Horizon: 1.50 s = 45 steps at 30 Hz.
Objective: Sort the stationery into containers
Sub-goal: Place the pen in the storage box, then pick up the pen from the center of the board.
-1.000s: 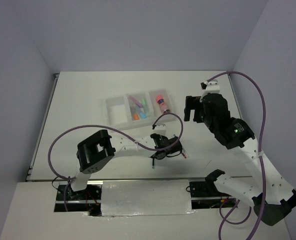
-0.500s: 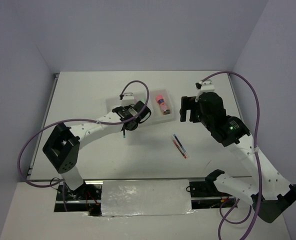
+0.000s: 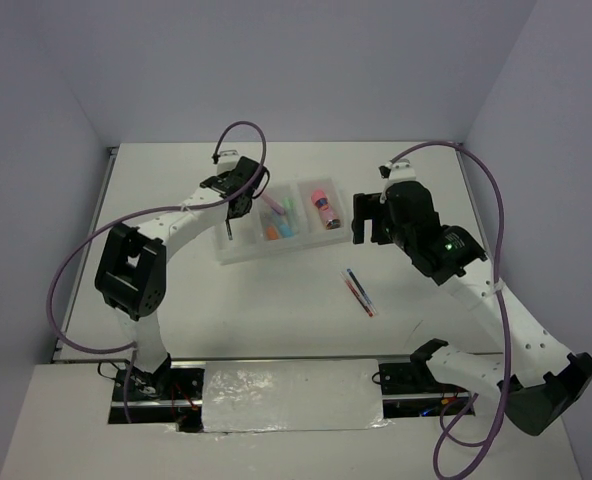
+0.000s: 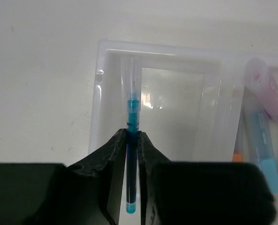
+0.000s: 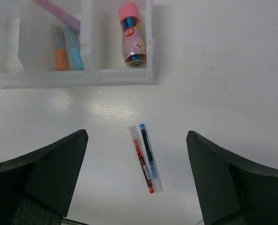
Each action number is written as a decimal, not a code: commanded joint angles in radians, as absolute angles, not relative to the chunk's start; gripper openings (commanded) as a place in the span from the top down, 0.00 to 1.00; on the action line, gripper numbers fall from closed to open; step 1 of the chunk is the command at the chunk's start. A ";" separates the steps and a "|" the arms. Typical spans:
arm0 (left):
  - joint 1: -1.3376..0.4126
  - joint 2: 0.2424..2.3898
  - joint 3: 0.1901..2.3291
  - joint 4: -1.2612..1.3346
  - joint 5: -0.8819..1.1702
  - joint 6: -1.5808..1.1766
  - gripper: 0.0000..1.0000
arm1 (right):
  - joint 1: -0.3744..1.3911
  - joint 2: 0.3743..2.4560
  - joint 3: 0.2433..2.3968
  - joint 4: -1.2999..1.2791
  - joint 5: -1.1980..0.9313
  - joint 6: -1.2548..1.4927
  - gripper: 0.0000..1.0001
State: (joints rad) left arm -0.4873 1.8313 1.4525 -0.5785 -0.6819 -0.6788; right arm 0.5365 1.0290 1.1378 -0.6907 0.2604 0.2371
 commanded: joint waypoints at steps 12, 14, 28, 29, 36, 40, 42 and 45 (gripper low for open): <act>-0.449 1.731 1.453 -0.594 -0.580 -0.646 0.14 | 0.522 1.143 1.063 -0.660 0.233 0.230 0.10; -0.449 1.640 1.415 -0.614 -0.554 -0.655 0.11 | 0.515 1.231 1.034 -0.670 0.218 0.236 0.21; -0.460 1.122 1.200 -0.690 -0.376 -0.577 0.01 | 0.512 1.542 0.977 -0.601 0.129 0.264 0.51; -0.460 1.105 1.192 -0.696 -0.377 -0.571 0.01 | 0.511 1.552 0.977 -0.603 0.136 0.265 0.53; -0.460 0.993 1.154 -0.755 -0.414 -0.520 0.01 | 0.508 1.634 0.969 -0.604 0.149 0.273 0.62; -0.460 0.977 1.128 -0.753 -0.425 -0.505 0.01 | 0.499 1.649 0.966 -0.598 0.143 0.276 0.63; -0.460 0.979 1.114 -0.750 -0.422 -0.503 0.01 | 0.494 1.664 0.971 -0.604 0.143 0.273 0.64; -0.460 0.980 1.100 -0.744 -0.414 -0.502 0.01 | 0.491 1.707 0.971 -0.607 0.138 0.268 0.68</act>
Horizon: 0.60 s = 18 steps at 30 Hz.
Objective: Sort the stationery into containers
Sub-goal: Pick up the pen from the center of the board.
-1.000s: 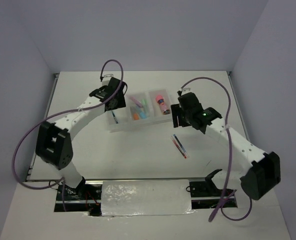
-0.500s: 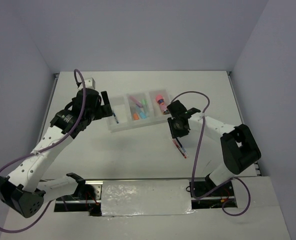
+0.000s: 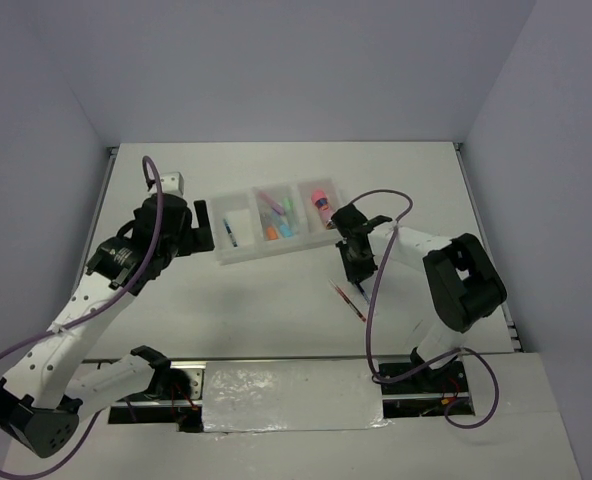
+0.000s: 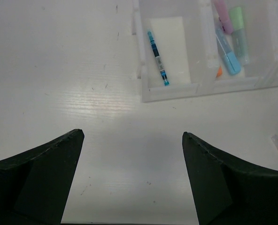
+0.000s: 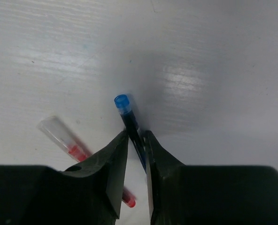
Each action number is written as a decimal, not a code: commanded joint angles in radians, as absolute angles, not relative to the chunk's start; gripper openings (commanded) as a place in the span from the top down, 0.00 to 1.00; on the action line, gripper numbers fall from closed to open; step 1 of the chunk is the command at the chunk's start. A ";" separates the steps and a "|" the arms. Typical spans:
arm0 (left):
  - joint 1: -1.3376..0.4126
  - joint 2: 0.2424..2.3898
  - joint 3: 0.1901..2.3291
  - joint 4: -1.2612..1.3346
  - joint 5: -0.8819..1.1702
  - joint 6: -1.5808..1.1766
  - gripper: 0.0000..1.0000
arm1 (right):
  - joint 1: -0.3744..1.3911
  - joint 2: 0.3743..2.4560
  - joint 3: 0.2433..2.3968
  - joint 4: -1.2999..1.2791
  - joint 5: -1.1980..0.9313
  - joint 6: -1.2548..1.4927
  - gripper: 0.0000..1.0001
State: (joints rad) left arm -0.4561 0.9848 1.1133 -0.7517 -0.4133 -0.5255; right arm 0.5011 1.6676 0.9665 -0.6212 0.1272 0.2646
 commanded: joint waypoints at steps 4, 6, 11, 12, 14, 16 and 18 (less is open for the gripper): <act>-0.459 0.976 1.095 -0.739 -0.399 -0.505 0.01 | 0.488 1.721 0.960 -0.595 0.112 0.259 0.82; -0.459 0.970 1.086 -0.735 -0.379 -0.506 0.01 | 0.485 1.715 0.959 -0.588 0.106 0.259 0.84; -0.460 0.962 1.045 -0.678 -0.269 -0.515 0.01 | 0.486 1.585 0.989 -0.571 0.107 0.276 0.97; -0.460 0.965 1.043 -0.672 -0.252 -0.515 0.01 | 0.486 1.560 1.000 -0.571 0.091 0.275 0.98; -0.459 0.968 1.035 -0.657 -0.224 -0.523 0.01 | 0.491 1.504 1.043 -0.586 0.080 0.270 0.99; -0.460 0.963 1.025 -0.640 -0.198 -0.532 0.01 | 0.502 1.471 1.074 -0.600 0.061 0.264 0.99; -0.460 0.957 1.006 -0.589 -0.152 -0.538 0.01 | 0.512 1.415 1.098 -0.575 0.014 0.256 1.00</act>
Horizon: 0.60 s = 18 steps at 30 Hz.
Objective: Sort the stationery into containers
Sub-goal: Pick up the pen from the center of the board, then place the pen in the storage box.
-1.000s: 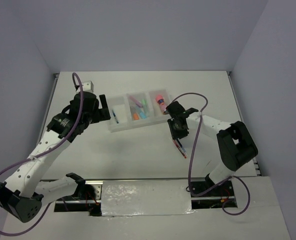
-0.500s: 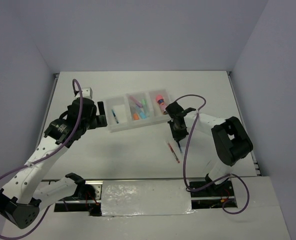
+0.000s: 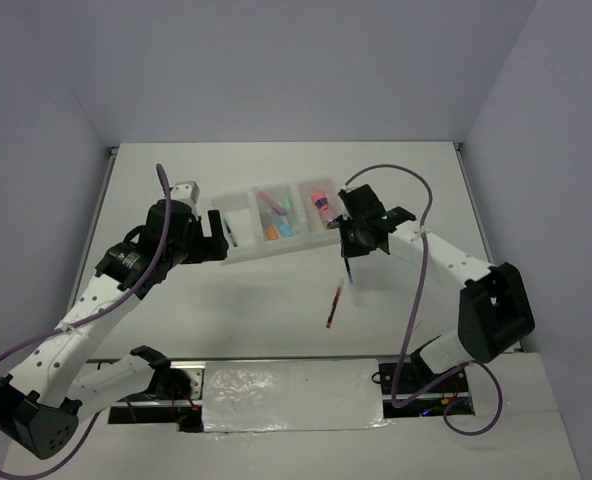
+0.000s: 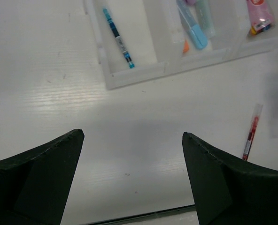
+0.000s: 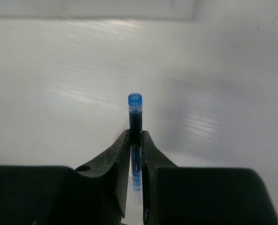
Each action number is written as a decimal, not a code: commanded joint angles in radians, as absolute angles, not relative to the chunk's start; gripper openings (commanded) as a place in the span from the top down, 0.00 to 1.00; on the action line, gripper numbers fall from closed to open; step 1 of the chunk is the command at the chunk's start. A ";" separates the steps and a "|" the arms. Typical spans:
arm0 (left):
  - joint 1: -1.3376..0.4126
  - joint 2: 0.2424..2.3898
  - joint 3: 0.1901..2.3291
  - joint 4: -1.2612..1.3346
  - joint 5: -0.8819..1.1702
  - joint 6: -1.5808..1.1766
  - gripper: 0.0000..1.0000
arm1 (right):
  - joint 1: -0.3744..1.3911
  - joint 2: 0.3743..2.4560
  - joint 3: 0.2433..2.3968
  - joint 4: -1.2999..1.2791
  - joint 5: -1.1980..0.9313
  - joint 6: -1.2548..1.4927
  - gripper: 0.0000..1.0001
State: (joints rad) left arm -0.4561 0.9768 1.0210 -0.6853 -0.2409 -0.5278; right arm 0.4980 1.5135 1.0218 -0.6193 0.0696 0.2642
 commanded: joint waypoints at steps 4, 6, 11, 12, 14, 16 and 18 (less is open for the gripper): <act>-0.460 0.956 0.976 -0.511 -0.008 -0.551 0.01 | 0.540 1.348 1.097 -0.419 -0.231 0.273 1.00; -0.459 0.954 0.989 -0.528 0.006 -0.549 0.01 | 0.564 1.373 1.141 -0.407 -0.239 0.287 1.00; -0.460 0.937 1.080 -0.662 -0.193 -0.512 0.01 | 0.626 1.475 1.281 -0.313 -0.227 0.339 0.99; -0.460 0.937 1.094 -0.695 -0.307 -0.508 0.01 | 0.633 1.494 1.301 -0.296 -0.216 0.360 0.98; -0.460 0.940 1.137 -0.787 -0.417 -0.492 0.01 | 0.644 1.566 1.371 -0.255 -0.221 0.365 0.97; -0.459 0.940 1.158 -0.825 -0.532 -0.451 0.01 | 0.653 1.661 1.474 -0.252 -0.218 0.341 0.97; -0.459 0.911 1.132 -0.805 -0.648 -0.461 0.01 | 0.669 1.727 1.547 -0.261 -0.201 0.315 0.97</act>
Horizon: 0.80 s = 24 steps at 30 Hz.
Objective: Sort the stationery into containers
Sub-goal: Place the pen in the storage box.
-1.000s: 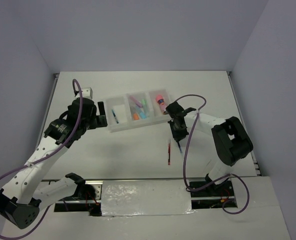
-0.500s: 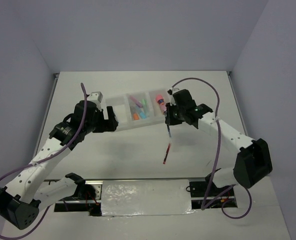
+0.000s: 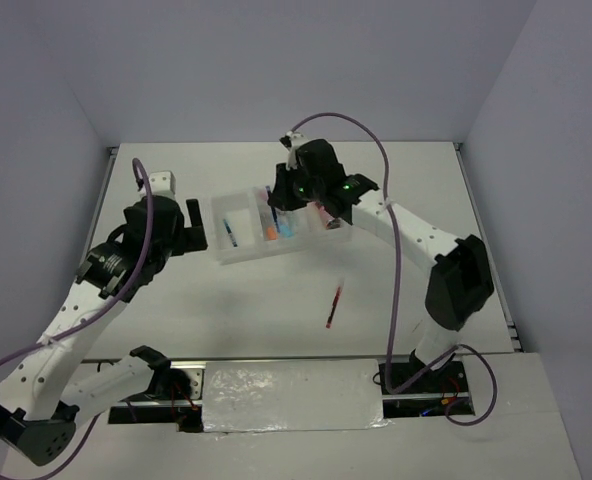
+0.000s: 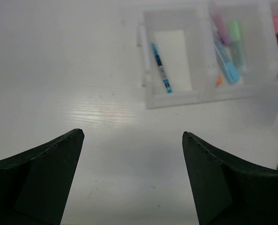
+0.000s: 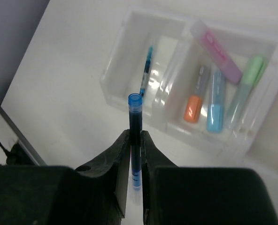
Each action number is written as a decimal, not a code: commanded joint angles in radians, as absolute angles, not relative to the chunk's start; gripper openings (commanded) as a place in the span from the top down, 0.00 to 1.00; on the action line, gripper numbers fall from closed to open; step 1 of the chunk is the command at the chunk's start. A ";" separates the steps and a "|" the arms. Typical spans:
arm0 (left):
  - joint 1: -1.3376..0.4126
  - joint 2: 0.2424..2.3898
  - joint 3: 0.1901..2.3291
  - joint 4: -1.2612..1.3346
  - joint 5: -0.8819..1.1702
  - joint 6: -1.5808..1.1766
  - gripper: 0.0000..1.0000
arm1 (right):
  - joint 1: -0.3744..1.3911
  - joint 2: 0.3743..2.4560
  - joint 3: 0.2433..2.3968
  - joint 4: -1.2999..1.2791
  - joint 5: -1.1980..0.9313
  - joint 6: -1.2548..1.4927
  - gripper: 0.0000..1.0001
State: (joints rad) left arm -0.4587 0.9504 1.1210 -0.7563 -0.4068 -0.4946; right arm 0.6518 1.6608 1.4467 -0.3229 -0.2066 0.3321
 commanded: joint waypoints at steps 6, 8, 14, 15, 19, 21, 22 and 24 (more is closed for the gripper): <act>-0.365 0.802 0.985 -0.693 -0.582 -0.468 0.01 | 0.709 1.939 1.817 -0.327 -0.036 0.259 0.97; -0.357 0.799 0.982 -0.692 -0.600 -0.469 0.01 | 0.729 1.988 1.864 -0.347 0.017 0.232 0.97; -0.315 0.857 0.988 -0.676 -0.502 -0.446 0.01 | 0.767 2.091 2.011 -0.383 0.106 0.196 0.97; -0.308 0.864 0.992 -0.684 -0.497 -0.448 0.01 | 0.765 2.117 2.032 -0.380 0.095 0.195 0.96; -0.281 0.858 0.988 -0.672 -0.463 -0.440 0.01 | 0.779 2.180 2.086 -0.377 0.074 0.187 0.89; -0.279 0.848 0.983 -0.666 -0.457 -0.436 0.01 | 0.781 2.210 2.132 -0.400 0.078 0.183 0.84; -0.279 0.845 0.982 -0.664 -0.457 -0.436 0.01 | 0.781 2.239 2.146 -0.405 0.078 0.180 0.82; -0.279 0.844 0.982 -0.664 -0.453 -0.434 0.01 | 0.784 2.266 2.167 -0.410 0.061 0.176 0.77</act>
State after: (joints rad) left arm -0.2840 0.8593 0.9813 -0.7105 -0.4725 -0.4618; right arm 0.7765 2.2280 2.1029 -0.3923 0.0620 0.2001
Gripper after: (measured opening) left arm 0.993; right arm 0.215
